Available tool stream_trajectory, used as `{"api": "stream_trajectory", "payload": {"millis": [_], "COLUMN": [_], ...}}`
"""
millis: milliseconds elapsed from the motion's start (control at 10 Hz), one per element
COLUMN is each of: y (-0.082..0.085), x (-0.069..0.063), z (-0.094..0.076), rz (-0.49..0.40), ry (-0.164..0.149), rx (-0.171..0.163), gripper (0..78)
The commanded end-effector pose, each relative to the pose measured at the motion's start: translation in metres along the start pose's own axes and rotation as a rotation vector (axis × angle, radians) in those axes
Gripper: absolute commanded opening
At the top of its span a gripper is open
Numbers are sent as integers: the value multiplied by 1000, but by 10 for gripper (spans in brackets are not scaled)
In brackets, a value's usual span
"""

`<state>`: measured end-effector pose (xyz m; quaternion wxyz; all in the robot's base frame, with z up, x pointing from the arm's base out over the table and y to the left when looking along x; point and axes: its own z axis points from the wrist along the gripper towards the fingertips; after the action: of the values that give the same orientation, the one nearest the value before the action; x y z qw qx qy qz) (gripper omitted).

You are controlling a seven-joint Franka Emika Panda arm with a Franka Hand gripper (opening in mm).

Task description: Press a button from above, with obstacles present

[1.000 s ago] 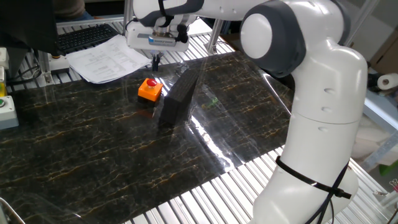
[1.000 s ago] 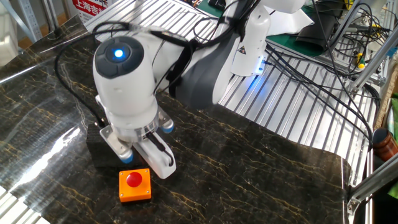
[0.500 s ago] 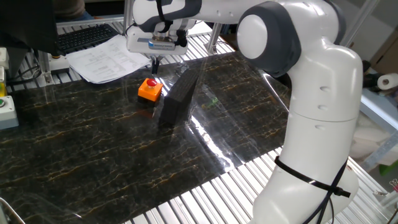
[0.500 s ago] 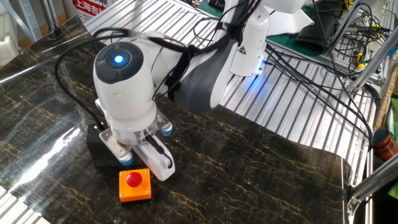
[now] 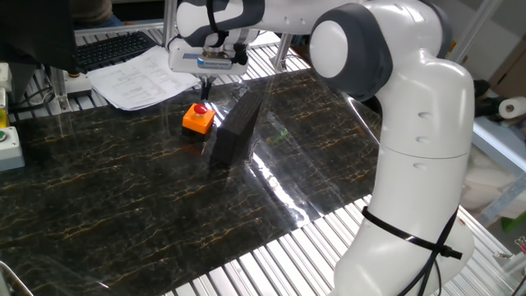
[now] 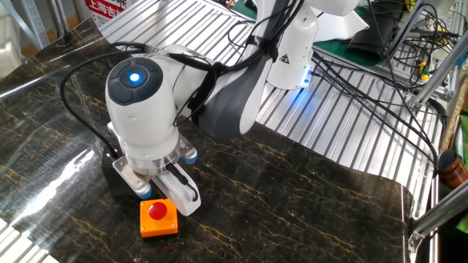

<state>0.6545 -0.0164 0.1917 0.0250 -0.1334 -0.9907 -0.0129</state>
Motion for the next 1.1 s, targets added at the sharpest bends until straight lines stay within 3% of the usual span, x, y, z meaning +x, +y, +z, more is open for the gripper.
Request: {"api": "stream_trajectory", "payload": {"millis": [100, 500, 1100], "y": [-1, -2, -2], "x": [-10, -13, -13], "z": [10, 20, 20], "rz": [-11, -18, -23], "ry": [-18, -24, -29], "rx": [-4, -4, -1], "gripper": [0, 0, 0]}}
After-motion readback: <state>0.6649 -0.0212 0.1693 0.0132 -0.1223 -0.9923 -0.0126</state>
